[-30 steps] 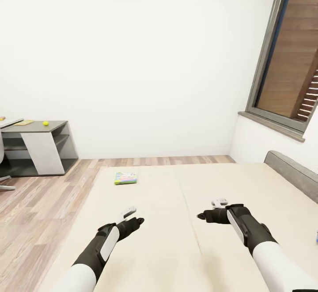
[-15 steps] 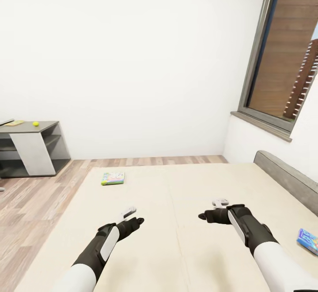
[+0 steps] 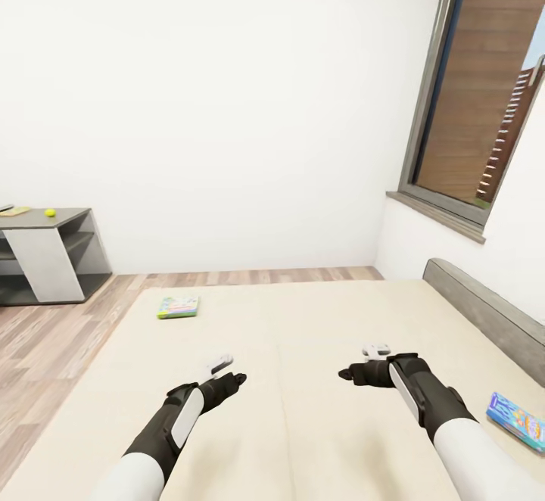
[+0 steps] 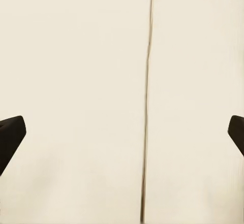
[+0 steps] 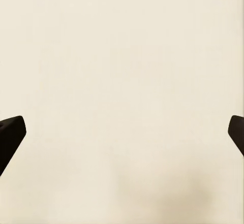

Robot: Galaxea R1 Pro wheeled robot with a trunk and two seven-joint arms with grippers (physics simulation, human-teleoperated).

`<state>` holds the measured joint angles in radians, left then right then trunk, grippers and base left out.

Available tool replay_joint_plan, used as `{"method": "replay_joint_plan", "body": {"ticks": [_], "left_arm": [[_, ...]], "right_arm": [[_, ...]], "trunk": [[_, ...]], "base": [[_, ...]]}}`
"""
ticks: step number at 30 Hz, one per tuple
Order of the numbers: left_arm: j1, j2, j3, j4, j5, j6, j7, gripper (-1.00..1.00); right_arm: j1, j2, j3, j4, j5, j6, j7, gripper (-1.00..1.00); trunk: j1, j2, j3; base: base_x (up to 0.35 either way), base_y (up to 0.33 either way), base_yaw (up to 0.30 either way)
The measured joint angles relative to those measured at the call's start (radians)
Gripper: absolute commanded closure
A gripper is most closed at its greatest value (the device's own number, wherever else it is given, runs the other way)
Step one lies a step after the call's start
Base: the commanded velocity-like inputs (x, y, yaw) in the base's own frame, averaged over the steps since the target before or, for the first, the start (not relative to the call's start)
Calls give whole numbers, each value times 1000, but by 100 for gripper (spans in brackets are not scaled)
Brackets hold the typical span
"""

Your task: Put all the toys in the child's room - the three board games (two on the bed and one on the table), the two jigsaw puzzles on the table, and the tennis ball on the table - inside the toy box on the table in the child's room.

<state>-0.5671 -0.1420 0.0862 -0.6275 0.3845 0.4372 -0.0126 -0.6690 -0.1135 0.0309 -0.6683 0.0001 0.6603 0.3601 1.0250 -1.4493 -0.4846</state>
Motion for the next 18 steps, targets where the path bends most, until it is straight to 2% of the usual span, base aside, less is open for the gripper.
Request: {"method": "replay_joint_plan", "body": {"ticks": [9, 18], "left_arm": [[0, 1, 1, 0, 0, 0, -1, -100], [0, 1, 1, 0, 0, 0, -2, -100]], "right_arm": [[1, 2, -1, -7, 0, 4, 0, -100], [2, 2, -2, -10, 0, 5, 0, -100]], "trunk": [[0, 0, 0], [0, 0, 0]], "base": [[0, -37, 117], [0, -11, 47]]}}
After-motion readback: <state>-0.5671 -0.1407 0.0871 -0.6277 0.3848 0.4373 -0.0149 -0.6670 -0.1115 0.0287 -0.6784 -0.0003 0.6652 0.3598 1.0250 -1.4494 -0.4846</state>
